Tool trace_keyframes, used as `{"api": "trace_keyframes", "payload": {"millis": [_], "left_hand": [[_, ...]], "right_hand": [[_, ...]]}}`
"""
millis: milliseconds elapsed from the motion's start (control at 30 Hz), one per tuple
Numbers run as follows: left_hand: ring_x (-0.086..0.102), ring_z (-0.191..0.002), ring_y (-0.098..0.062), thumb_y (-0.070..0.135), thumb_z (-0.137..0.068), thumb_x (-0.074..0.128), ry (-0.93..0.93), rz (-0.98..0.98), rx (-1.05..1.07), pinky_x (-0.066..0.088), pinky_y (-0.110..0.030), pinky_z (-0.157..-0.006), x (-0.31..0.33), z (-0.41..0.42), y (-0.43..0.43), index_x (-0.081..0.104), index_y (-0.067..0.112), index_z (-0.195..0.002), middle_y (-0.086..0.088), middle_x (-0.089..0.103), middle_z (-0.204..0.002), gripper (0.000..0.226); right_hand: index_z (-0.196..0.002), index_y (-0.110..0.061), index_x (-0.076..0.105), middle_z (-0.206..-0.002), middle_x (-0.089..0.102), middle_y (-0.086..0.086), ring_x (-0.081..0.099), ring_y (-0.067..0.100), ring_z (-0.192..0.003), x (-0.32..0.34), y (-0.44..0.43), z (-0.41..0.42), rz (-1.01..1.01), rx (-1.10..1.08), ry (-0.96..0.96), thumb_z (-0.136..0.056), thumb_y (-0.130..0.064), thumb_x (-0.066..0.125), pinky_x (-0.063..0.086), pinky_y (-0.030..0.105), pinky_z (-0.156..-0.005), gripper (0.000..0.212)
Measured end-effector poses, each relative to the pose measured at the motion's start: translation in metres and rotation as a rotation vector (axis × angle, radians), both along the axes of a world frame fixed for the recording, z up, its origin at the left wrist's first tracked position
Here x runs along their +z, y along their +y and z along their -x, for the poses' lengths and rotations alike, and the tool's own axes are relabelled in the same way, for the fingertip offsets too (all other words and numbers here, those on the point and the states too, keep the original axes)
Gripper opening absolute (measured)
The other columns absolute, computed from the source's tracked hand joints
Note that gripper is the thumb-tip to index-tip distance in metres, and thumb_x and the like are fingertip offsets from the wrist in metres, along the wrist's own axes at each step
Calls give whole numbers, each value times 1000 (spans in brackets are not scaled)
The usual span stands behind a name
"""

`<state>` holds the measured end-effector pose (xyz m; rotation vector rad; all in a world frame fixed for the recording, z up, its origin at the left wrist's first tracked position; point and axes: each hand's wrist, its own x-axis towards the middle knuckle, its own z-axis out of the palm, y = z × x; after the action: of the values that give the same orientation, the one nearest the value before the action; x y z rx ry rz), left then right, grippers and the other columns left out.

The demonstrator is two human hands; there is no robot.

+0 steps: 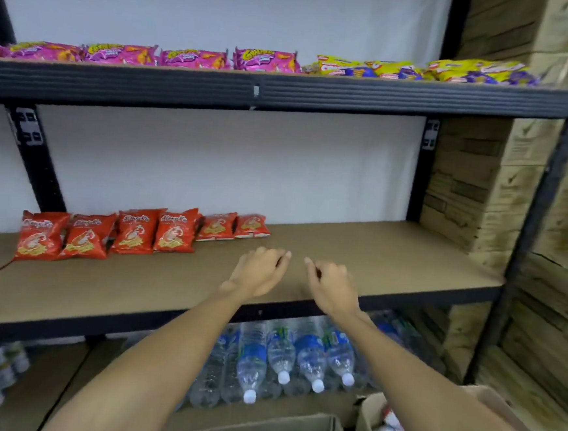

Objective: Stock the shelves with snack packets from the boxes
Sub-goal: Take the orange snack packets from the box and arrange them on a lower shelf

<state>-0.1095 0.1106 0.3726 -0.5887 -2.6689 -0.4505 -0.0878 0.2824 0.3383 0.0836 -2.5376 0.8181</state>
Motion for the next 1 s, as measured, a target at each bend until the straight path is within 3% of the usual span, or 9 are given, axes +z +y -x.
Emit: {"api": "trace_keyframes", "payload": {"millis": [233,300,367,467,700,767,833,933,1000], "left_hand": [[64,-81,-37,46,-106,26,-127,10,-194,47,-41,-70,-59,-33,118,51,23,-74,-14,68,-81,46],[64,-82,-38,44,-106,29,-154,19,-237,48,-42,-70,-81,-44,147,48,23,-74,-15,68,-83,42],[63,-85,-38,42,-106,30,-178,27,-284,49,-42,-70,-105,-55,173,49,23,-77,-16,68,-86,40],[65,-83,-39,43,-106,29,-262,17,-361,51,-46,-71,-136,-72,204,45,24,-74,-16,67,-82,40],[63,-101,-35,40,-105,32,-552,121,-479,47,-42,-83,-195,-97,260,51,19,-77,-19,68,-103,40],[60,-109,-33,44,-104,32,-625,192,-512,46,-43,-93,-214,-98,272,60,16,-91,-16,67,-115,41],[59,-111,-30,51,-102,31,-713,264,-508,45,-44,-95,-233,-101,281,56,24,-95,-11,65,-121,38],[59,-102,-28,50,-103,35,-832,302,-515,45,-40,-88,-257,-106,292,48,22,-91,-7,62,-109,34],[58,-103,-27,47,-104,36,-885,323,-508,44,-38,-86,-275,-107,297,50,19,-94,-6,61,-107,33]], "right_hand": [[-76,-18,67,-69,69,8,66,31,-70,-65,104,-69,26,-189,56,-104,-45,41,45,37,-58,46],[-72,-21,63,-71,69,9,65,33,-72,-89,131,-91,61,-235,16,-103,-45,43,43,37,-59,44],[-64,-26,47,-66,65,8,63,32,-70,-111,154,-111,92,-250,-35,-103,-48,41,38,36,-58,45],[-57,-26,35,-62,61,10,60,33,-67,-138,183,-138,113,-308,-85,-103,-48,41,41,41,-59,51],[-63,-18,46,-67,63,3,61,33,-72,-192,238,-199,115,-412,-302,-103,-52,37,49,43,-65,52],[-66,-15,50,-68,65,3,61,31,-70,-206,256,-212,135,-437,-387,-101,-55,37,50,45,-65,55],[-67,-17,51,-67,62,1,60,28,-68,-220,272,-221,173,-443,-468,-101,-52,42,50,43,-63,49],[-92,-17,66,-90,71,0,66,25,-86,-233,286,-229,222,-435,-551,-99,-44,55,47,32,-70,31],[-108,-13,67,-103,72,3,66,24,-95,-244,291,-233,224,-464,-571,-96,-40,62,45,29,-74,30]]}}
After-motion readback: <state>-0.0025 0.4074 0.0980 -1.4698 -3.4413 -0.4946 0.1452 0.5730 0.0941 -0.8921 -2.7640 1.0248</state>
